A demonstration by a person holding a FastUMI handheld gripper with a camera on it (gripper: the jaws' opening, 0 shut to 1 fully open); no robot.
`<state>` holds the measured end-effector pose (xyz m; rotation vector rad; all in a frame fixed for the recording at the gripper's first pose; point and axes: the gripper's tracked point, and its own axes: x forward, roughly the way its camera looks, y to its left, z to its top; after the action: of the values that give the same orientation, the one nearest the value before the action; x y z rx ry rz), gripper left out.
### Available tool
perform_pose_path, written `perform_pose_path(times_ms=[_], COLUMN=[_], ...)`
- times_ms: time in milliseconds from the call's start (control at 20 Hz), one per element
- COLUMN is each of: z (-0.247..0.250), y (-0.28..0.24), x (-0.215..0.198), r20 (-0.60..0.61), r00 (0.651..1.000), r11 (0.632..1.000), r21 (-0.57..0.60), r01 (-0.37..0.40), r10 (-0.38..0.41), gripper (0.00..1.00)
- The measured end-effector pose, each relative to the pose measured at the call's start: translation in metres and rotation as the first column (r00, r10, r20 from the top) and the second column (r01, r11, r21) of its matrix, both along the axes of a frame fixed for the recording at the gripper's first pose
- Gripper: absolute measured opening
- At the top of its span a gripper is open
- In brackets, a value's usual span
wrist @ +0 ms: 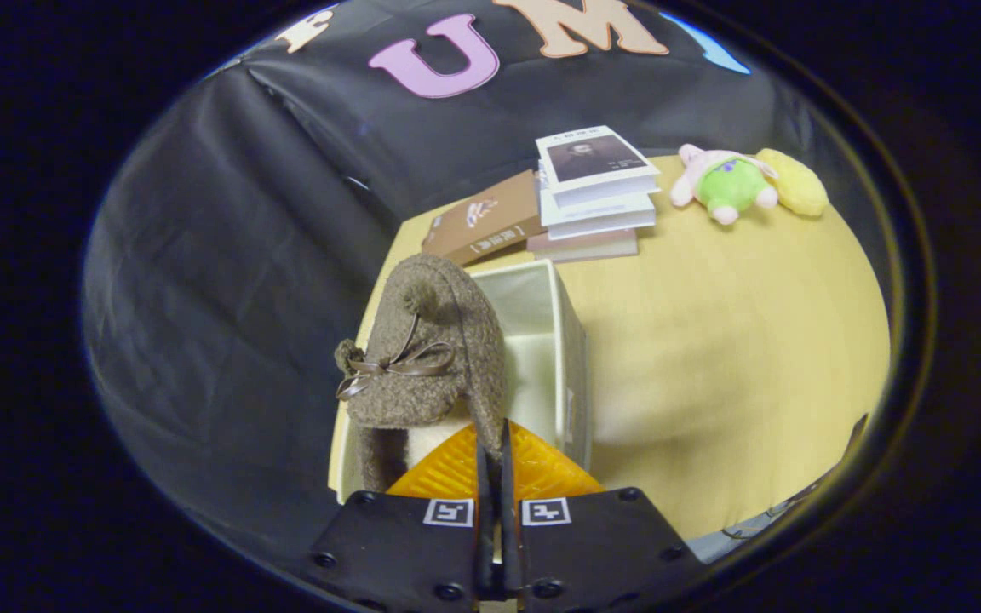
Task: Open the storage box then place both shoes into the box .Put the left shoe in first, then the right shoe, with the right side of both shoes facing outward in a uniform manner.
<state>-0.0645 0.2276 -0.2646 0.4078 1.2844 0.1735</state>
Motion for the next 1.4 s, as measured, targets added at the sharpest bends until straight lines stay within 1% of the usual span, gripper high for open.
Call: perform_pose_path(times_ms=[250, 450, 550, 700, 850, 950, 1050, 1100, 1250, 1400], z=[-0.003, 0.004, 0.008, 0.019, 0.034, 0.052, 0.075, 0.088, 0.114, 0.134], y=[-0.006, -0.006, -0.011, -0.009, -0.006, -0.004, -0.010, -0.018, -0.042, -0.065], x=[-0.002, -0.003, 0.000, 0.003, 0.002, 0.005, 0.017, 0.024, 0.035, 0.042], r20=[0.025, 0.035, 0.058, 0.089, 0.118, 0.141, 0.210, 0.259, 0.369, 0.456], r00=[0.999, 0.998, 0.997, 0.995, 0.993, 0.990, 0.977, 0.965, 0.926, 0.884], r11=[0.998, 0.998, 0.998, 0.999, 1.000, 0.997, 0.994, 0.994, 0.994, 0.994], r21=[-0.048, -0.042, -0.047, -0.013, 0.016, 0.064, 0.092, 0.089, 0.040, -0.002], r01=[0.035, 0.046, 0.051, 0.040, -0.006, -0.032, -0.052, -0.066, -0.099, -0.109], r10=[-0.033, -0.044, -0.048, -0.038, 0.004, 0.023, 0.032, 0.041, 0.077, 0.098], gripper=[0.07, 0.17, 0.33, 0.58, 0.83, 0.99, 0.99, 0.99, 1.00, 1.00])
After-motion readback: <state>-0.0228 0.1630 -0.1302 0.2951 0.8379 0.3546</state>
